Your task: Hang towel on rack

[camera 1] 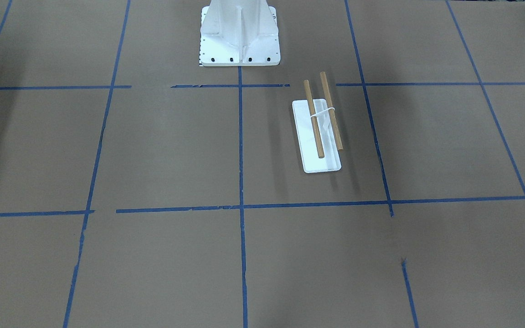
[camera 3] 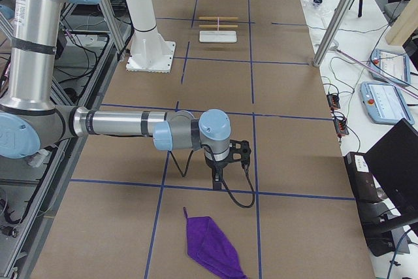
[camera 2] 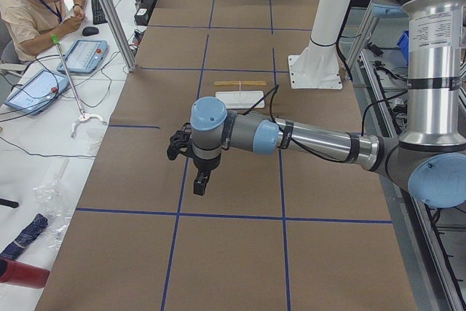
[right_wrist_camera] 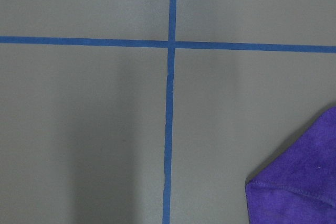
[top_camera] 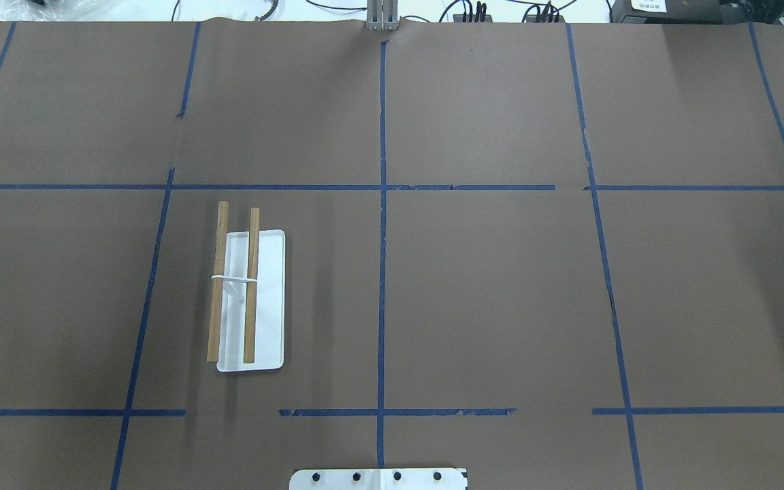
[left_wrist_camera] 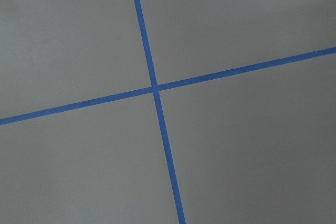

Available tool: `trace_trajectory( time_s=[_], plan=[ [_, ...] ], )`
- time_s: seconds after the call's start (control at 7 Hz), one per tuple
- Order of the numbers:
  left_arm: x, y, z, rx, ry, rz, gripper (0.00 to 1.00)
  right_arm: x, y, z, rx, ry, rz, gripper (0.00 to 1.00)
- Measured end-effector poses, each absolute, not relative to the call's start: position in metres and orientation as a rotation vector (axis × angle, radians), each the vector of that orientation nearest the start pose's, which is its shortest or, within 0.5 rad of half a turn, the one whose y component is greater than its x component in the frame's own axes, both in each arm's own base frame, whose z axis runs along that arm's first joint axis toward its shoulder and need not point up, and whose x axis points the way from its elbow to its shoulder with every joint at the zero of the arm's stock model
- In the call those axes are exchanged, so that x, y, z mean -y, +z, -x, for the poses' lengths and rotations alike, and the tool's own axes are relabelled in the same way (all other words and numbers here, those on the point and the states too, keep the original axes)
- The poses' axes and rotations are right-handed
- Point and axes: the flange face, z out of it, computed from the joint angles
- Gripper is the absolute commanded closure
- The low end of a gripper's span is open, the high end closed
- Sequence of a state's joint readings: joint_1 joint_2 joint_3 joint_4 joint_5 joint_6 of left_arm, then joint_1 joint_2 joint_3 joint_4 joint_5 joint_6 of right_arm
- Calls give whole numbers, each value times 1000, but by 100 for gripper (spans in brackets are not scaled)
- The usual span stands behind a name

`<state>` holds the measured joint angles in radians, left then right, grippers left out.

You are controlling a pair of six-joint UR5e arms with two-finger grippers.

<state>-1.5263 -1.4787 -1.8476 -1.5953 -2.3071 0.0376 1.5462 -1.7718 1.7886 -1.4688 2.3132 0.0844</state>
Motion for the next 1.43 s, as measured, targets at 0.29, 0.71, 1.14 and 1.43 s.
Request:
trace_trajectory(
  time_s=[0.29, 0.71, 1.14, 1.43],
  plan=[
    [465, 562, 46, -733, 159, -204, 0, 418, 631, -56, 748, 13, -76, 0],
    [472, 554, 43, -731, 174, -235, 0, 419, 628, -55, 746, -5, -100, 0],
    [493, 521, 40, -730, 224, -370, 0, 426, 604, -51, 760, -66, -238, 0],
    [501, 500, 41, -721, 269, -497, 0, 429, 584, -35, 806, -130, -301, 0]
  ],
)
